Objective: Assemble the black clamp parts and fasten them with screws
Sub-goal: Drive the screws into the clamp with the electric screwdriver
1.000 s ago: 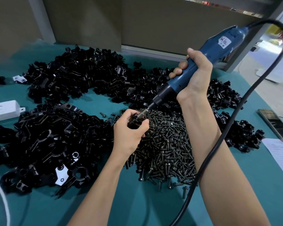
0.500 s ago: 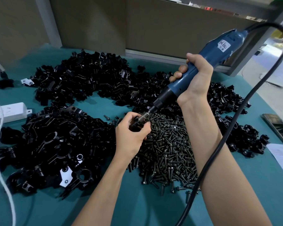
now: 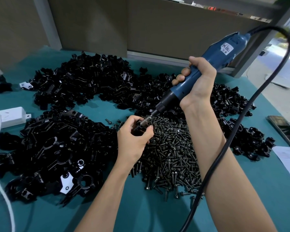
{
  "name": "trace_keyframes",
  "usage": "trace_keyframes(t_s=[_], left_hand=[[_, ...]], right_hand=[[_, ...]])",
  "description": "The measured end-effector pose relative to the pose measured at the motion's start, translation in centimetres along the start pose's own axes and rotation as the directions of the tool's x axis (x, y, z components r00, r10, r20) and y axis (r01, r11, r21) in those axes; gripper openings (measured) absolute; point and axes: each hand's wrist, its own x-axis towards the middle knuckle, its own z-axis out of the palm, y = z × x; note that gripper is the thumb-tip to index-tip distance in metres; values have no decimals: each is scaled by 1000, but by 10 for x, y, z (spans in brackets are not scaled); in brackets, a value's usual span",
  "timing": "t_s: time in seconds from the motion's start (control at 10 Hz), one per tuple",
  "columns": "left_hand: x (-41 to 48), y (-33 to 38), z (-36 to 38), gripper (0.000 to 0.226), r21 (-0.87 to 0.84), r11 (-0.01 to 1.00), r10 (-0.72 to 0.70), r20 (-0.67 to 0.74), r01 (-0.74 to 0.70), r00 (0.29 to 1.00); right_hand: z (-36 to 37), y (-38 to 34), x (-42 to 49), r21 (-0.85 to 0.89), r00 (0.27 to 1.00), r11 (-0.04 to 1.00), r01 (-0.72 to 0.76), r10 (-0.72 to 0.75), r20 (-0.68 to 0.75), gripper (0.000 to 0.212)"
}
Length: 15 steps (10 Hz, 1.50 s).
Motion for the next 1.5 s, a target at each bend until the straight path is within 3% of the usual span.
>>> trace_keyframes(t_s=[1.2,1.5], left_hand=[[1,0,-3,17,2,1000,-14,-3,14,1000],[2,1,-4,16,-24,1000,-3,39,4,999]], right_hand=[[1,5,-2,1,1000,1000,6,-6,20,17],[-5,1,-5,52,985,999,9,-17,169,10]])
